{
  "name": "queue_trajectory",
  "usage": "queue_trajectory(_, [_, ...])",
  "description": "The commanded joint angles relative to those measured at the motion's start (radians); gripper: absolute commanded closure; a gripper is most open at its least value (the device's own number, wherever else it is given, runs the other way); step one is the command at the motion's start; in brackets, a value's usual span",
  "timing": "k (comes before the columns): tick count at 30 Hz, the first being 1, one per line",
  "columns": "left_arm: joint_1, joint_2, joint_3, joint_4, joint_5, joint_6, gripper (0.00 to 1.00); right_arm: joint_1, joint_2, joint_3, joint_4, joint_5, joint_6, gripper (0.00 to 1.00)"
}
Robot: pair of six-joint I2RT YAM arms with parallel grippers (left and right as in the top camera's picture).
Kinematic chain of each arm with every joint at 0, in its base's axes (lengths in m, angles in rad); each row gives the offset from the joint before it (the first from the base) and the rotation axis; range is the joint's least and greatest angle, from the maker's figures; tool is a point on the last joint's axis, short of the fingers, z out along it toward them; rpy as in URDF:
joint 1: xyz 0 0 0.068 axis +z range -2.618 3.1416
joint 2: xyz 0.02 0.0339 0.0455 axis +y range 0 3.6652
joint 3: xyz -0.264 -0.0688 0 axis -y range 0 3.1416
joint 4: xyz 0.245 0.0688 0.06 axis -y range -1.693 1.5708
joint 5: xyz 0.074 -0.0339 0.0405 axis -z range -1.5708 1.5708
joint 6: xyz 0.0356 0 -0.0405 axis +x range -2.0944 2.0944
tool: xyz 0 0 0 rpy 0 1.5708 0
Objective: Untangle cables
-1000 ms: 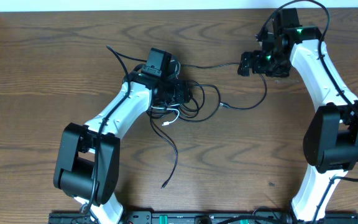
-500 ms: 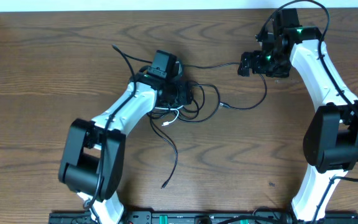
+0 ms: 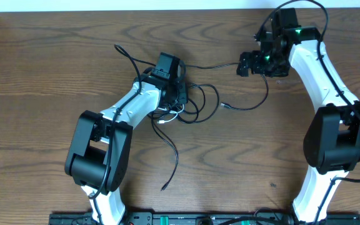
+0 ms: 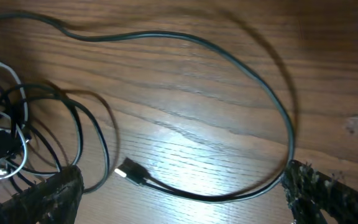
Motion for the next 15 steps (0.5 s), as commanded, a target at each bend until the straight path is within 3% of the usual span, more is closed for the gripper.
queue_trajectory(1, [0.01, -0.02, 0.02, 0.003, -0.001, 0.011, 0.93, 0.026, -0.002, 0.001, 0.019, -0.044, -0.014, 0.01])
queue_trajectory(6, [0.028, -0.233, 0.023, 0.001, 0.201, 0.026, 0.93, 0.04, -0.002, 0.001, 0.06, -0.221, -0.072, 0.01])
queue_trajectory(10, [0.031, -0.367, 0.023, -0.021, 0.267, 0.026, 0.92, 0.039, -0.002, 0.001, 0.088, -0.412, -0.121, 0.02])
queue_trajectory(15, [0.033, -0.406, 0.023, -0.046, 0.4, 0.034, 0.93, 0.01, -0.002, 0.001, 0.142, -0.8, -0.182, 0.02])
